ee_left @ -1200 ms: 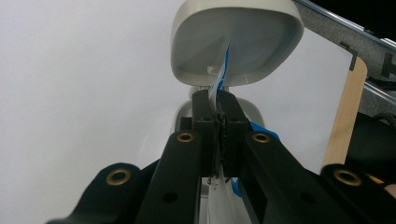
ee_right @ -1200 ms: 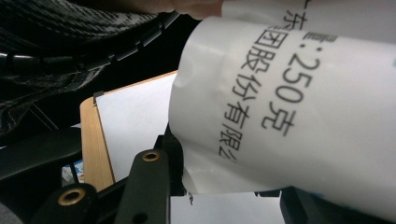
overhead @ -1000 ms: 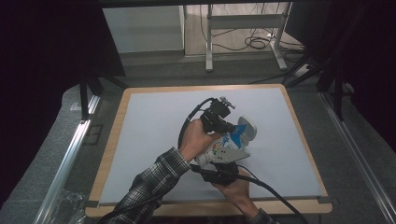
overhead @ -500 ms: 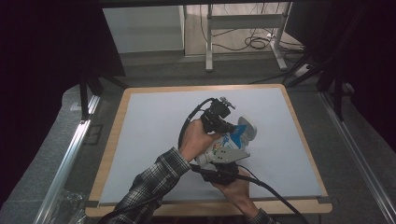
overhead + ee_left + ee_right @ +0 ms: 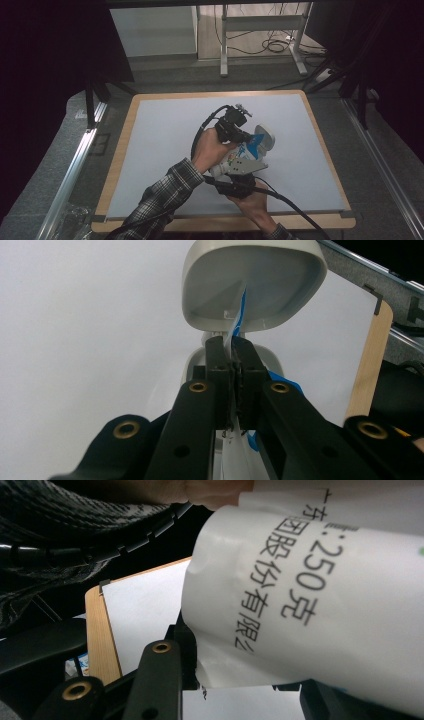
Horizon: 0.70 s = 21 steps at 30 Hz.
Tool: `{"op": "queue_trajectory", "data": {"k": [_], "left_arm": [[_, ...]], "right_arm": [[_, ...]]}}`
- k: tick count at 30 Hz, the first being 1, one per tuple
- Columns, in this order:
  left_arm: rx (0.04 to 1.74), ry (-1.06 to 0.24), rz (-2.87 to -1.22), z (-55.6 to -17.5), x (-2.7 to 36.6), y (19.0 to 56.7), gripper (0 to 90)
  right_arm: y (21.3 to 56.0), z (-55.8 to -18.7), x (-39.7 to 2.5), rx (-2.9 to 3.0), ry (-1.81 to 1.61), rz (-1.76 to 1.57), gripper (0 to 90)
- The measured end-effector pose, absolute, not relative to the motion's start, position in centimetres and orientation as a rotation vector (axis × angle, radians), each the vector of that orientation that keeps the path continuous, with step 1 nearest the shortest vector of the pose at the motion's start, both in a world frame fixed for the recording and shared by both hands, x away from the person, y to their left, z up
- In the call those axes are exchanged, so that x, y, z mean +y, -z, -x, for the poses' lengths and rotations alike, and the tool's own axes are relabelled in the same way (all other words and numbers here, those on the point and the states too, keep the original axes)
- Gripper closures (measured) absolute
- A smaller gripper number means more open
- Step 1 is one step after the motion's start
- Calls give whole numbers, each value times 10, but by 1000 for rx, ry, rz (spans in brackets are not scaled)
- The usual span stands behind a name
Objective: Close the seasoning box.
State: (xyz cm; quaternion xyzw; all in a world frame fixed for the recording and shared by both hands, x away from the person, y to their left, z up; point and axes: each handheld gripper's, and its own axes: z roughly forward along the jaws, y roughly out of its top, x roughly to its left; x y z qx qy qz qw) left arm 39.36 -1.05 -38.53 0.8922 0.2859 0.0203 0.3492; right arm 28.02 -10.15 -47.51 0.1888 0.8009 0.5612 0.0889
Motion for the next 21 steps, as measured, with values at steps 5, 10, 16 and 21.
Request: {"op": "queue_trajectory", "data": {"k": [5,10,16,21], "left_arm": [[741,-52,-2312,-394,-11,385,877],[741,-52,-2311,-394,-10,386,877],[742,-52,-2311,-394,-10,386,876],[742,-50,-2312,-394,-11,386,876]], "right_arm": [[475,-280,-102,2381,-1670,-561,644],[475,-280,-101,2380,-1669,-559,644],[475,-280,-101,2380,-1670,-559,644],[474,-280,-101,2376,-1672,-558,644]]}}
